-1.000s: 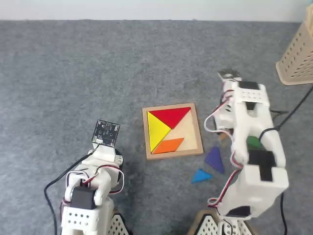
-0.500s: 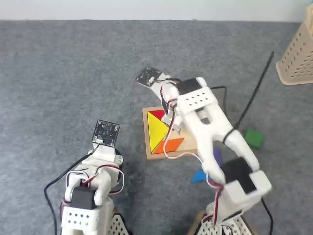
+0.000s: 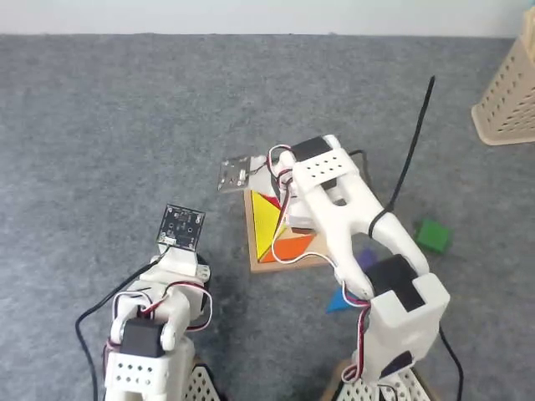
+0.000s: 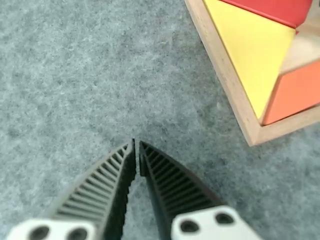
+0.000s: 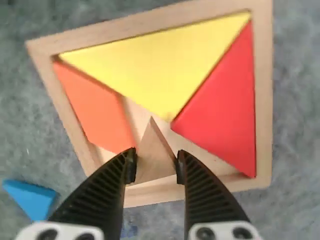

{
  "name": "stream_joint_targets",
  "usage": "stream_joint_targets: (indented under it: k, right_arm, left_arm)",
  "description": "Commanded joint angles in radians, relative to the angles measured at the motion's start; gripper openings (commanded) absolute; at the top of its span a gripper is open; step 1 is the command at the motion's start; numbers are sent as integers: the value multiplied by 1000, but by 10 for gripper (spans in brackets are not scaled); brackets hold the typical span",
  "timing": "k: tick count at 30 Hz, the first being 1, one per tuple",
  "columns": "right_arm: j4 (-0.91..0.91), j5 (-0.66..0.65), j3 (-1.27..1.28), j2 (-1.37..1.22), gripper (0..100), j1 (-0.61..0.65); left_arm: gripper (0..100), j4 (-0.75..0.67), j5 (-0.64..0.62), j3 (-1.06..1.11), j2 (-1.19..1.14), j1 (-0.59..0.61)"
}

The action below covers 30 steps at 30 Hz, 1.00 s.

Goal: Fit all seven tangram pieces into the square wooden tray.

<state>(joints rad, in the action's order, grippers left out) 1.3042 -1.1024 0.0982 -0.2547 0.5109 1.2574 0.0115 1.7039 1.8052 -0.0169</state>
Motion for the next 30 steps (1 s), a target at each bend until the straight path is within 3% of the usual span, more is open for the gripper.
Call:
stream_joint_targets:
  k: [1, 9, 30]
  right_arm:
    - [-19, -107, -55, 16, 30, 18]
    - [-27, -207, -55, 15, 30, 101]
    - [8, -204, -54, 15, 102, 94]
  left_arm:
    - [12, 6, -6, -19, 21, 0]
    - [12, 6, -6, -19, 21, 0]
    - [12, 6, -6, -19, 21, 0]
